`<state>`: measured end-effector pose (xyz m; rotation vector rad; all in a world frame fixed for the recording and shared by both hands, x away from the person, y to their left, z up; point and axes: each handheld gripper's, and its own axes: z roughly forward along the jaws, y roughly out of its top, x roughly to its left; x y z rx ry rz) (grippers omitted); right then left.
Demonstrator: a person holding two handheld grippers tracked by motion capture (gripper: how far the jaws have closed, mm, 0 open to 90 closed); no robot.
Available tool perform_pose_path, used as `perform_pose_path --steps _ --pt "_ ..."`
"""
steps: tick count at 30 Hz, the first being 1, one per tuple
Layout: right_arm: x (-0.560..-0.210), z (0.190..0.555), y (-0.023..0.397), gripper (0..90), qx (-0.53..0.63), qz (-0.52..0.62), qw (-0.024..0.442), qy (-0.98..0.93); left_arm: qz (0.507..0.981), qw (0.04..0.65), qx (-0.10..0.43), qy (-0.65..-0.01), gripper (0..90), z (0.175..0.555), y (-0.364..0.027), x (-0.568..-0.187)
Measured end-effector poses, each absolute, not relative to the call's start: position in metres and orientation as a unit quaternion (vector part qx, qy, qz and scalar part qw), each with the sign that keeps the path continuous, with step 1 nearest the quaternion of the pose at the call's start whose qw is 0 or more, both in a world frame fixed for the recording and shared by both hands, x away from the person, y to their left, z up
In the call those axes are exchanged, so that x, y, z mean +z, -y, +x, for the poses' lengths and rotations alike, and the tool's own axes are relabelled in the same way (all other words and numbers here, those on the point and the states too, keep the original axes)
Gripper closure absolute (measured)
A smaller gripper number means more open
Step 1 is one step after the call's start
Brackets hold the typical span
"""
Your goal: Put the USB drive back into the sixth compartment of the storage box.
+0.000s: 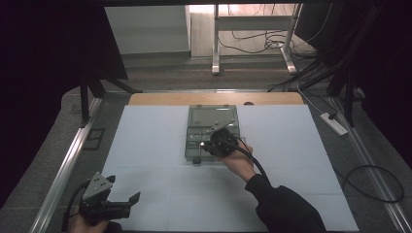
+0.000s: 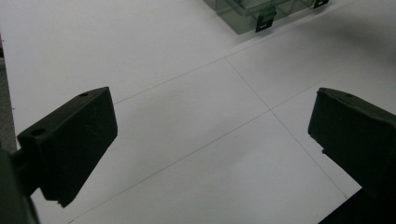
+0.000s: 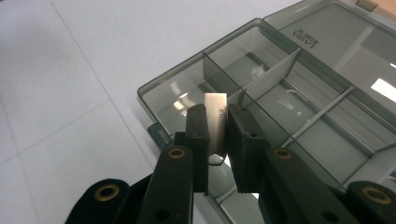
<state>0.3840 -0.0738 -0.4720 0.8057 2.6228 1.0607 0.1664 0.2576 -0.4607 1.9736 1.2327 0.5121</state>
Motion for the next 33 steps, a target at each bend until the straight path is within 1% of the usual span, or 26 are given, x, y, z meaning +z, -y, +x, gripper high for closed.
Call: perform_pose_path --steps 6,7,11,18,19,20,25,33 --pt "-0.482 0.388 0.072 77.2 0.345 0.273 0.101 -0.892 0.767 0.373 0.198 -0.482 1.6 0.166 -0.259 -0.461" --pt "-0.483 0.388 0.072 74.9 0.345 0.274 0.1 -0.892 0.767 0.373 0.198 -0.482 1.5 0.166 -0.259 -0.461" --pt "-0.48 0.386 0.072 70.8 0.349 0.277 0.104 -0.889 0.768 0.373 0.199 -0.482 1.5 0.166 -0.258 -0.461" --pt "-0.476 0.381 0.075 59.5 0.347 0.275 0.105 -0.89 0.766 0.375 0.197 -0.483 1.6 0.166 -0.259 -0.461" --pt "-0.476 0.381 0.075 59.5 0.347 0.275 0.105 -0.89 0.766 0.376 0.197 -0.482 1.6 0.166 -0.259 -0.461" --pt "-0.475 0.38 0.075 57.4 0.345 0.276 0.103 -0.891 0.766 0.376 0.197 -0.482 1.6 0.166 -0.259 -0.461" --pt "-0.473 0.378 0.077 52.5 0.344 0.279 0.101 -0.891 0.767 0.375 0.197 -0.482 1.5 0.166 -0.259 -0.461" --pt "-0.468 0.376 0.082 47.2 0.352 0.289 0.091 -0.886 0.767 0.375 0.198 -0.481 1.6 0.166 -0.259 -0.461"
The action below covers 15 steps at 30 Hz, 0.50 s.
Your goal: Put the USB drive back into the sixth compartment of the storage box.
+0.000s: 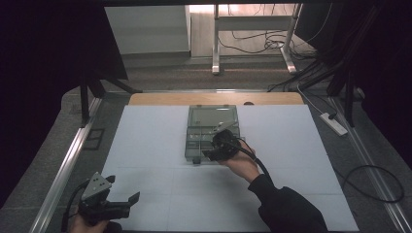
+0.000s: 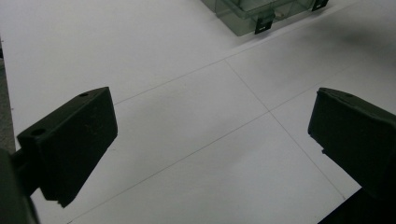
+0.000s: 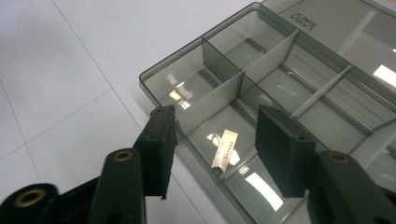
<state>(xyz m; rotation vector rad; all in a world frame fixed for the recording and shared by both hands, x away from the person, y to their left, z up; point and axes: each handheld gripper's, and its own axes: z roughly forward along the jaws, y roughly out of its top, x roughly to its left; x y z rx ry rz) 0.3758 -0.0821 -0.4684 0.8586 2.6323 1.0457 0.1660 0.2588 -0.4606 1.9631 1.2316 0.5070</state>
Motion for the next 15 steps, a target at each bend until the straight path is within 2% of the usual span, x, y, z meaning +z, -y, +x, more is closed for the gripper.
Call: perform_pose_path --steps 15 --pt "-0.462 0.365 0.09 34.9 0.348 0.295 0.073 -0.887 0.768 0.373 0.199 -0.48 1.6 0.166 -0.258 -0.461"
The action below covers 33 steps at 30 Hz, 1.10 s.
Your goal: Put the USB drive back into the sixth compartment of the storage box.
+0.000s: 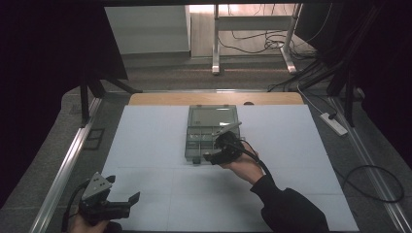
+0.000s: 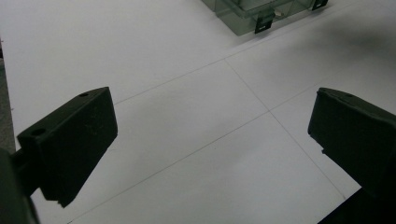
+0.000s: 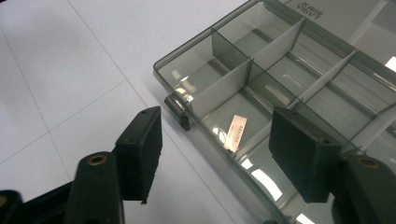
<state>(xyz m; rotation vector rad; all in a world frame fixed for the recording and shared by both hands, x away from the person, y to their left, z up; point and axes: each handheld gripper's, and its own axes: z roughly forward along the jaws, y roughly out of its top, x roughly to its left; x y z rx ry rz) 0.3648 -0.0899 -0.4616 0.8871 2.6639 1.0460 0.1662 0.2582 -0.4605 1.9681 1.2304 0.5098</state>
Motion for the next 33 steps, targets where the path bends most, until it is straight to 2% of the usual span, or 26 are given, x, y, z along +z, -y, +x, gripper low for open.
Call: perform_pose_path --steps 24,33 --pt "-0.455 0.343 0.097 24.4 0.342 0.27 0.055 -0.898 0.769 0.373 0.2 -0.479 1.6 0.166 -0.258 -0.46" --pt "-0.459 0.336 0.105 17.3 0.333 0.267 0.043 -0.903 0.771 0.372 0.2 -0.476 1.8 0.166 -0.257 -0.46"
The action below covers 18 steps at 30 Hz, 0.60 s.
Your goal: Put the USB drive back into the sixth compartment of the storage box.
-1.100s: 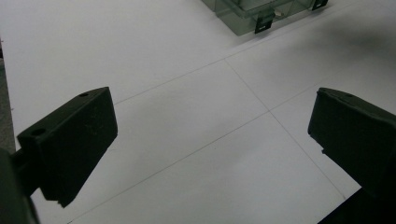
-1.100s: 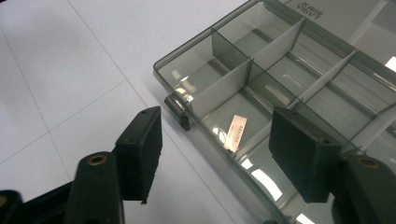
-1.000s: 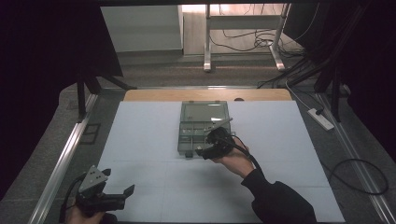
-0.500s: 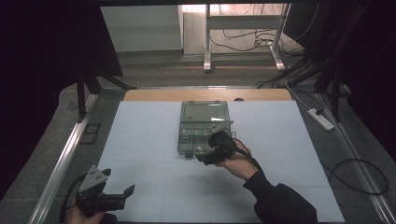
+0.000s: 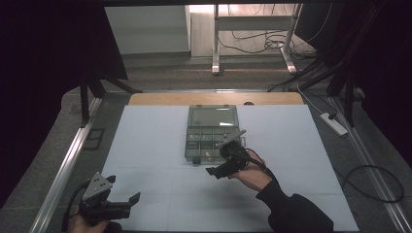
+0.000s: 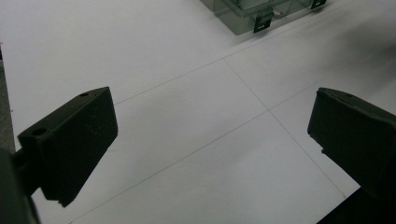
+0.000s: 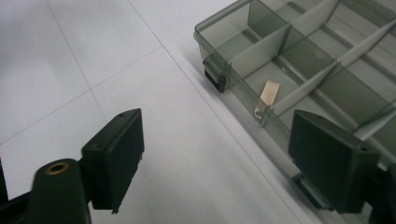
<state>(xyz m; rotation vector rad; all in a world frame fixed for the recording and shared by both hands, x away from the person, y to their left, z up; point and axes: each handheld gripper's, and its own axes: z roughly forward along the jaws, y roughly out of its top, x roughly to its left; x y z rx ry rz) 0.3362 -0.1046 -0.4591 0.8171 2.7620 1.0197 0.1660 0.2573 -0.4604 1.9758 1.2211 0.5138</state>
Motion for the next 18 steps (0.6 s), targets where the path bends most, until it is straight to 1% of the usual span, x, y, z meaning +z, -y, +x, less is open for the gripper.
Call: perform_pose_path --steps 9,18 --pt "-0.459 0.329 0.11 8.5 0.337 0.268 0.047 -0.901 0.771 0.372 0.2 -0.476 1.8 0.166 -0.257 -0.46" --pt "-0.459 0.321 0.12 6.4 0.339 0.265 0.038 -0.902 0.772 0.372 0.2 -0.475 1.8 0.166 -0.257 -0.46"
